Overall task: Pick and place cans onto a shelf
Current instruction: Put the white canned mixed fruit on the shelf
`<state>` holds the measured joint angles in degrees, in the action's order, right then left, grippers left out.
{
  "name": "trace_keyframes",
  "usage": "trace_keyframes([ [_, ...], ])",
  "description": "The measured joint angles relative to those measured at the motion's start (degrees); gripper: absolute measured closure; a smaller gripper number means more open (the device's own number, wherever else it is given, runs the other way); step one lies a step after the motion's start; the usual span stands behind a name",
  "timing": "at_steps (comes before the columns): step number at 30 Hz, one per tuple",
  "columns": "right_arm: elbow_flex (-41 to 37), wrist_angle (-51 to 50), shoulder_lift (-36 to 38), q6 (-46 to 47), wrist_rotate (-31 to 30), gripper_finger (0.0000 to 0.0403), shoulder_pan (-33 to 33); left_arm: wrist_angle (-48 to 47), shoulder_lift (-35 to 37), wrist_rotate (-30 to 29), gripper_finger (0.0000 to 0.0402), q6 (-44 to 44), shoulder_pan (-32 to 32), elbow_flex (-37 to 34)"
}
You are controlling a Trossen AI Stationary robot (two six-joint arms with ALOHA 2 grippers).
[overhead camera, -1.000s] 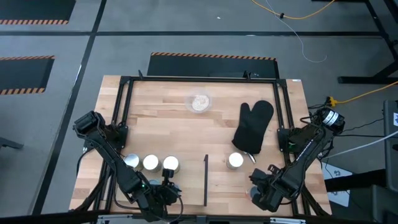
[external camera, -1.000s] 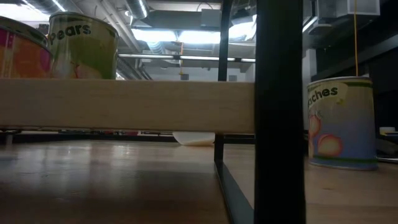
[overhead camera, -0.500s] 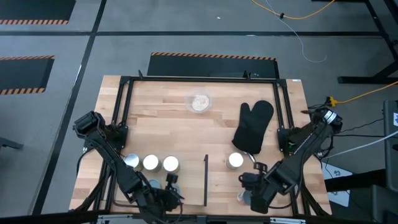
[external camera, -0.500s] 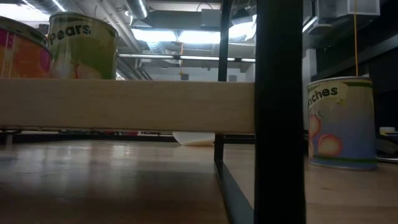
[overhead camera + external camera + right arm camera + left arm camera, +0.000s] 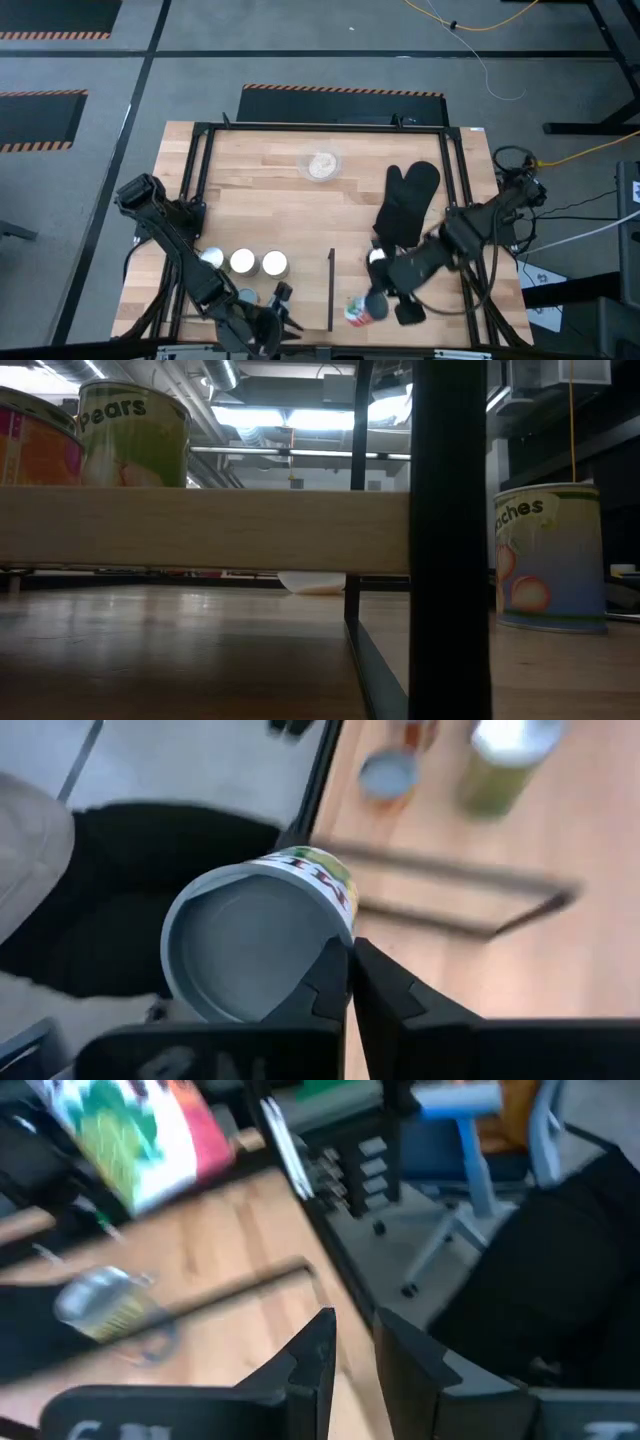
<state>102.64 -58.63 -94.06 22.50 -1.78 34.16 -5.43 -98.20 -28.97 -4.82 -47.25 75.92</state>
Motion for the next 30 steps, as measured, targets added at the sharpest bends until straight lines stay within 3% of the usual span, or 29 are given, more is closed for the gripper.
trace_keyframes([
  [6,4.8,-1.4,0.1,-13.0,1.2,0.0389,-8.6,0.3,6.3,-1.7,0.0337,6.4,3.1,0.0],
  [14,5.0,-1.5,-0.5,-28.7,8.7,0.0389,-24.1,0.3,15.5,-0.9,0.0337,12.9,12.5,0.0],
  [19,5.0,-1.2,-2.4,-38.0,16.5,0.0389,-33.7,-0.2,18.1,8.2,0.0337,13.0,21.9,0.0],
  [24,5.0,-1.3,-6.6,-41.1,17.4,0.0389,-41.1,-3.3,18.4,16.7,0.0337,13.0,28.8,0.0],
  [30,5.0,-1.2,-13.8,-44.1,18.5,0.0389,-45.6,-13.5,18.0,19.5,0.0337,11.5,32.3,0.0],
])
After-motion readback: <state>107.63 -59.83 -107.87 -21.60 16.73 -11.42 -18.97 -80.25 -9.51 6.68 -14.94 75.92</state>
